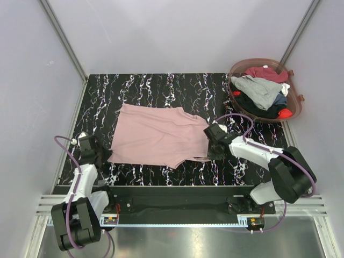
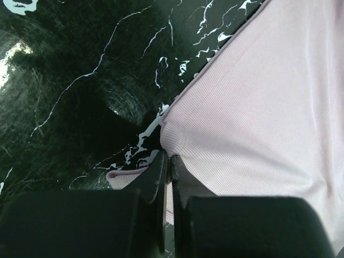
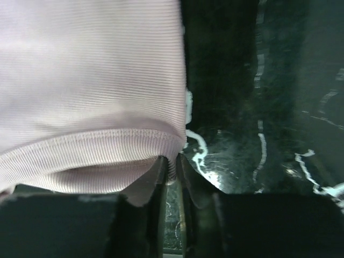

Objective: Fold and stack the tank tops
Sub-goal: Flatten the tank top out

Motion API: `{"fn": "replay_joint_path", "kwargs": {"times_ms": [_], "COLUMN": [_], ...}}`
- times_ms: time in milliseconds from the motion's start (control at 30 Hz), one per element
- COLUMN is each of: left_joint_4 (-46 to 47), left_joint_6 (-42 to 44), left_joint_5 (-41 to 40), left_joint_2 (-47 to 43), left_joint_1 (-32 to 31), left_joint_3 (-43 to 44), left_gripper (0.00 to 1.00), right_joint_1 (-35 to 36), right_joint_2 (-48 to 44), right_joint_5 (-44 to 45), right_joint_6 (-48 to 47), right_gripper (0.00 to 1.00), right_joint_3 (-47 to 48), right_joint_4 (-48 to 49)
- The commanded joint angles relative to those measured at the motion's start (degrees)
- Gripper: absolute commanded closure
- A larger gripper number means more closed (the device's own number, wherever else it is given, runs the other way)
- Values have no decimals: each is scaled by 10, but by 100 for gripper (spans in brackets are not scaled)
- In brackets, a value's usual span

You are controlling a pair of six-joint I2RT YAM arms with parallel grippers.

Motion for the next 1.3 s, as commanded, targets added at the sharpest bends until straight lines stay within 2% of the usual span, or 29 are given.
{"fn": "replay_joint_path", "kwargs": {"times_ms": [0, 100, 233, 433, 667, 700, 733, 867, 933, 967, 1000, 1100, 1167, 1200, 1267], "left_joint_4": [33, 36, 29, 22, 22, 21, 22, 24, 22, 18, -4, -33, -42, -50, -58], "left_joint_6": [1, -1, -1, 4, 9, 10, 11, 14, 14, 14, 10, 13, 18, 18, 16], "left_joint_5": [-20, -19, -23, -27, -17, -16, -15, -2, -2, -5, -23, -45, -45, -68, -76], "left_joint_2": [9, 9, -5, -27, -18, -17, -16, -19, -27, -29, -36, -62, -78, -92, -103], "left_joint_1": [4, 4, 4, 4, 4, 5, 4, 5, 4, 4, 4, 3, -6, -13, -43], "left_joint_3": [25, 26, 25, 25, 29, 29, 29, 29, 30, 32, 36, 51, 61, 65, 80], "left_gripper": [100, 100, 100, 100, 100, 98, 86, 71, 65, 45, 30, 2, 1, 1, 1], "right_joint_1": [6, 10, 24, 108, 124, 124, 124, 123, 122, 121, 120, 114, 87, 43, -11], "right_joint_2": [-5, -29, -46, -86, -91, -89, -92, -130, -133, -127, -109, -71, -51, -32, -14], "right_joint_5": [110, 173, 207, 271, 239, 230, 213, 163, 170, 177, 184, 221, 215, 192, 96], "right_joint_6": [2, 0, 4, 13, 17, 22, 28, 24, 24, 19, 14, -14, -39, -48, -70], "right_gripper": [83, 84, 82, 77, 67, 64, 61, 50, 47, 45, 43, 41, 41, 41, 42], "right_joint_3": [52, 76, 92, 102, 85, 86, 84, 51, 49, 55, 77, 124, 143, 157, 169], "right_joint_4": [-63, -103, -127, -137, -145, -147, -146, -66, -55, -56, -59, -63, -41, -28, 20]}}
